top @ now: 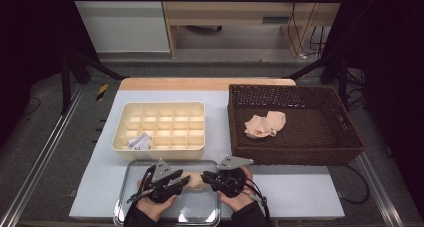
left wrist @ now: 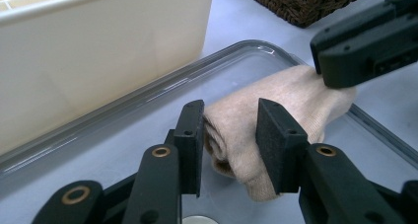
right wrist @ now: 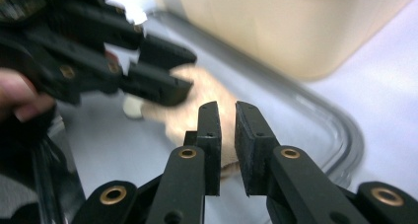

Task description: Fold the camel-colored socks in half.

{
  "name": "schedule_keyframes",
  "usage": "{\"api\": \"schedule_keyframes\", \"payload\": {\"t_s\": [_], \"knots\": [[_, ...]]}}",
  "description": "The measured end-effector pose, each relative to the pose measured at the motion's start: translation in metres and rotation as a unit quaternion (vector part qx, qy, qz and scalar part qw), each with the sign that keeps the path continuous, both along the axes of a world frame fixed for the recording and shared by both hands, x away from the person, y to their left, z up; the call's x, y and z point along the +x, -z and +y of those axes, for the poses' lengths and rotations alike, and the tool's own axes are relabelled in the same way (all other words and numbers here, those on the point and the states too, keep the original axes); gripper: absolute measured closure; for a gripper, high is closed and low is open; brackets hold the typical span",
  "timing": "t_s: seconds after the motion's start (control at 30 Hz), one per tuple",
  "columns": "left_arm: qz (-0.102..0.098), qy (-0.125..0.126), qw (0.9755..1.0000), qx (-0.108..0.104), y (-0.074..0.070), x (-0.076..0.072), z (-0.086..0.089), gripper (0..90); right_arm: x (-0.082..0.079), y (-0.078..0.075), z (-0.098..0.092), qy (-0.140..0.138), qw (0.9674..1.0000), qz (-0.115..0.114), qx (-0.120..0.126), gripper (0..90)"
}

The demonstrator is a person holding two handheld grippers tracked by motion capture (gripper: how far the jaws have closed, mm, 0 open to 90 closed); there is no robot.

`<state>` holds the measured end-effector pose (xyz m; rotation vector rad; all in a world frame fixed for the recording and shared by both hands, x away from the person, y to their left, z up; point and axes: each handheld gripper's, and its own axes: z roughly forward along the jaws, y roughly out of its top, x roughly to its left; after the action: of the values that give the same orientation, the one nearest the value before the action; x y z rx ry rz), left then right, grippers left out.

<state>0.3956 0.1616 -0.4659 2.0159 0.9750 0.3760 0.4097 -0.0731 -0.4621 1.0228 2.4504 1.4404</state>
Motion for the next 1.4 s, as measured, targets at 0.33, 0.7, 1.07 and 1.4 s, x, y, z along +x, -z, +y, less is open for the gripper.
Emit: {"api": "schedule_keyframes", "payload": {"t_s": [0.33,0.7,1.07,1.4], "knots": [[0.004,-0.002,0.9999,-0.01,0.004,0.003,0.003,49.2,0.0,0.01,0.002,0.003,0.9997,0.012,-0.021,84.9],[0.044,0.026,0.9984,-0.025,0.013,0.003,-0.002,39.6,-0.002,0.014,0.002,0.003,0.9994,0.02,-0.027,88.0],[0.058,0.051,0.9965,-0.032,0.015,0.003,-0.003,50.8,-0.002,0.015,0.001,0.005,0.9994,0.021,-0.026,87.7],[0.057,0.056,0.9942,-0.072,0.009,-0.002,0.001,65.9,-0.003,0.015,0.0,0.01,0.9994,0.019,-0.027,88.5]]}}
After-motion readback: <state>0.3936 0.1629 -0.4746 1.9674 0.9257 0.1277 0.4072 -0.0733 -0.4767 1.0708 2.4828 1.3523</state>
